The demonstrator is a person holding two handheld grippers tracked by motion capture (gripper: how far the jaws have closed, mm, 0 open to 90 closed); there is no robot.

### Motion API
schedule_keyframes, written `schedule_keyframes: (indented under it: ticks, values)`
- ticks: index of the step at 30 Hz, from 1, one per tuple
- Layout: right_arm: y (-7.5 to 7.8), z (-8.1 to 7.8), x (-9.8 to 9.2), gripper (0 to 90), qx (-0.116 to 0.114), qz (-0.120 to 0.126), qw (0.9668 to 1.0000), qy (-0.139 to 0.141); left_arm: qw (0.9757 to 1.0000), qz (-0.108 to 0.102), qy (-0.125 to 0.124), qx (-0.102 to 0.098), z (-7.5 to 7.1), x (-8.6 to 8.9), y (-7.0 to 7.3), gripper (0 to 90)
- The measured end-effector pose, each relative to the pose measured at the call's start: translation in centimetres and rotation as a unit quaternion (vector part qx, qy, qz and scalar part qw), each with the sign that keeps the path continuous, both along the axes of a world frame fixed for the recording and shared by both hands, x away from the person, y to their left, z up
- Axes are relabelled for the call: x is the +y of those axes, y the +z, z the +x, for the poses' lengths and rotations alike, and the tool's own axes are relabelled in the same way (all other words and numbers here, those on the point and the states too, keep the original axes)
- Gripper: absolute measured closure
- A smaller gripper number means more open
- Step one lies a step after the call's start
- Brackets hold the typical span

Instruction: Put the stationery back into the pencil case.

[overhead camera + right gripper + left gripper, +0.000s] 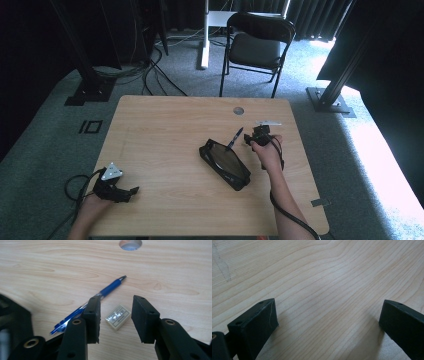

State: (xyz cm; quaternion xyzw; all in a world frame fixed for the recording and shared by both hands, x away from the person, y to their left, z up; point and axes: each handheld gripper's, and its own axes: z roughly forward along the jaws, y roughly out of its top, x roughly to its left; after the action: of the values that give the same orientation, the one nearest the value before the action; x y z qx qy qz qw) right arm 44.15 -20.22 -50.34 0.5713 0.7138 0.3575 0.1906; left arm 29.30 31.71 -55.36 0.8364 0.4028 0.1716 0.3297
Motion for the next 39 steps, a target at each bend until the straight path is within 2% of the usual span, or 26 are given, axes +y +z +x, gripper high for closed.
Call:
schedule_keyframes:
  ticks: [5, 10, 16, 19, 21, 23, 25, 29, 39]
  values:
    - [-1.2, 0.8, 0.3, 56.6, 0.013, 0.016, 0.9995, -0.025, 1.0, 0.0, 0.0, 0.0, 0.0, 0.0, 0.0, 2.1]
    - [-2.1, 1.3, 0.6, 55.1, 0.034, 0.015, 0.9983, -0.045, 1.0, 0.0, 0.0, 0.0, 0.0, 0.0, 0.0, 2.1]
    - [-2.8, 1.8, 1.1, 55.7, 0.05, 0.009, 0.9972, -0.054, 1.0, 0.0, 0.0, 0.0, 0.0, 0.0, 0.0, 2.1]
    - [-3.1, 2.0, 1.3, 57.8, 0.055, -0.004, 0.9971, -0.052, 1.0, 0.0, 0.0, 0.0, 0.0, 0.0, 0.0, 2.1]
    - [-3.4, 2.1, 1.4, 59.3, 0.06, -0.004, 0.9969, -0.05, 1.0, 0.0, 0.0, 0.0, 0.0, 0.0, 0.0, 2.1]
    - [-3.4, 2.1, 1.5, 61.6, 0.057, -0.015, 0.9971, -0.049, 1.0, 0.0, 0.0, 0.0, 0.0, 0.0, 0.0, 2.1]
    - [-3.4, 2.0, 1.5, 67.1, 0.056, -0.025, 0.9972, -0.042, 1.0, 0.0, 0.0, 0.0, 0.0, 0.0, 0.0, 2.1]
    - [-3.2, 1.9, 1.3, 68.0, 0.057, -0.034, 0.9974, -0.029, 1.0, 0.0, 0.0, 0.0, 0.0, 0.0, 0.0, 2.1]
    - [-1.2, 0.7, 0.6, 68.1, 0.039, -0.022, 0.999, 0.0, 1.0, 0.0, 0.0, 0.0, 0.0, 0.0, 0.0, 2.1]
